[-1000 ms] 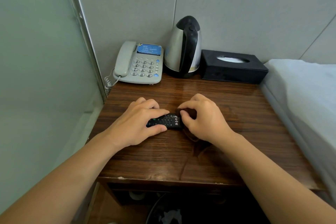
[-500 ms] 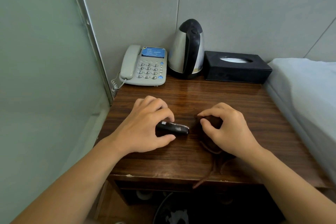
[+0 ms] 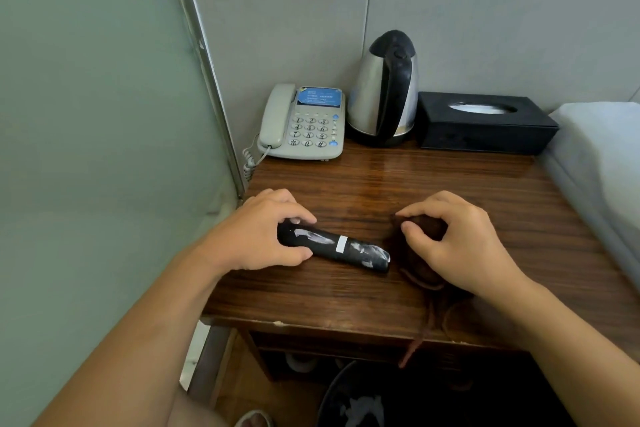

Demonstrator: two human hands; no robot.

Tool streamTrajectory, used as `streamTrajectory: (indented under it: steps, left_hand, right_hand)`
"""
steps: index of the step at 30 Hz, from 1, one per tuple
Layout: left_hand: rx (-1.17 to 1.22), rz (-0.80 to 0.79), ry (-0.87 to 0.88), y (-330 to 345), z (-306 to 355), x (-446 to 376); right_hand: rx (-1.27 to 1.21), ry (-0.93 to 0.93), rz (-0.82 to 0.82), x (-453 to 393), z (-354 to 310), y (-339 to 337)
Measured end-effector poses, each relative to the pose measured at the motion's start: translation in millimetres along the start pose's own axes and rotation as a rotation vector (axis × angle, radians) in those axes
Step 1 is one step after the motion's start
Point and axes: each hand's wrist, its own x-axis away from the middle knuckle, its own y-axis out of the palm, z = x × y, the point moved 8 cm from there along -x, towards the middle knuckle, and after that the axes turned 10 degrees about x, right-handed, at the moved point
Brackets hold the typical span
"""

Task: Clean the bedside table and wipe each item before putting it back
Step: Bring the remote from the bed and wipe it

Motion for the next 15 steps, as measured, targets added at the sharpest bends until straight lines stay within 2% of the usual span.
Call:
streamTrajectory:
  steps: [5, 10, 13, 15]
  left_hand:
    - [-0.011, 0.023, -0.008, 3, 8, 0]
    - [-0.074, 0.201, 0.026, 13, 42, -8]
    - [-0.081, 0.296, -0.049, 28, 54, -12]
    - [-0.072, 0.292, -0.093, 39, 58, -11]
  right_hand:
    - [0.009, -0.003, 0.033, -3, -1, -3]
    - [0.023, 0.015, 0.063, -9, -2, -15]
    - [0.035, 0.023, 0.082, -11, -5, -20]
    - [0.039, 0.024, 0.080, -11, -8, -17]
